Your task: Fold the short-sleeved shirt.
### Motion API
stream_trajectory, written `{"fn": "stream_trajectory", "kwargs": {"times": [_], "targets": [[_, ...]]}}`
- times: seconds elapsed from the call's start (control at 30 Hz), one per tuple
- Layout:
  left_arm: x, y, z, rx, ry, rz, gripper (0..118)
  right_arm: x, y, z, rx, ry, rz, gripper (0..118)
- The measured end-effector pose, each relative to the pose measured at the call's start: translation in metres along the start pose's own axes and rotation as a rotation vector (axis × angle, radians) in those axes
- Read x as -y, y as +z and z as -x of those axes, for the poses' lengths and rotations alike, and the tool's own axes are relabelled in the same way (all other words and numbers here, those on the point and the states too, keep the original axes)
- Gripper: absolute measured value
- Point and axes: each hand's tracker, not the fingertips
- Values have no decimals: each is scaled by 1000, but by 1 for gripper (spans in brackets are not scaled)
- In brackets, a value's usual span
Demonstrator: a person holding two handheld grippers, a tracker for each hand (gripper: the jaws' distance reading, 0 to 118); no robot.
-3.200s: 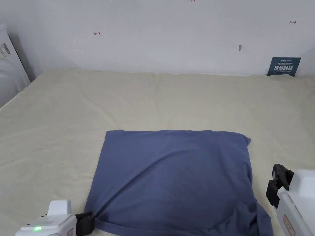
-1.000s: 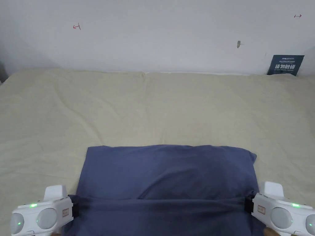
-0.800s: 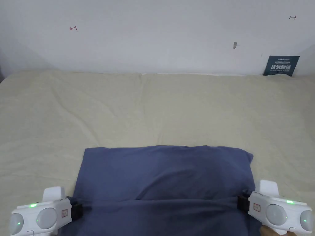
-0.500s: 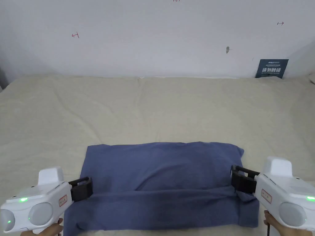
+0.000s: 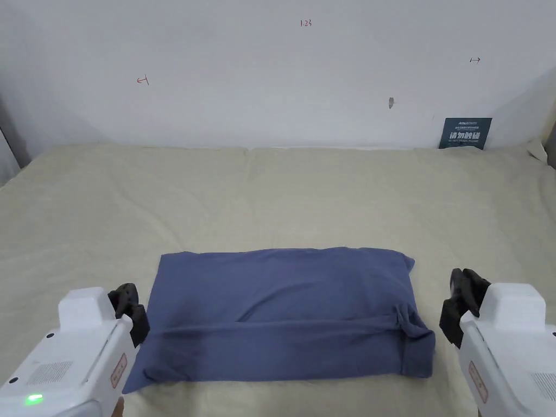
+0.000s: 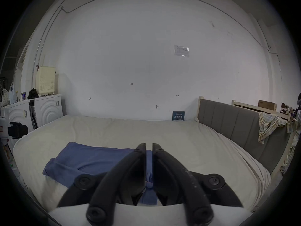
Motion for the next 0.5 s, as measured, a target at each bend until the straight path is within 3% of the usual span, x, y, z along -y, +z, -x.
{"fn": "stream_trajectory", "kwargs": {"times": [0.07,0.2,0.47,0.5], "targets": [[2,-4,2,52,11,15,0,1,3,0,1,2,0,1],[9,-9,4,43,-30,68,0,4,1,-3,-7,-18,20,1],[34,-60,32,41,34,374,0,15,-19,-4,-11,-36,72,1],[39,-70,36,38,43,425,5,17,-23,-4,-11,-36,82,1]]}}
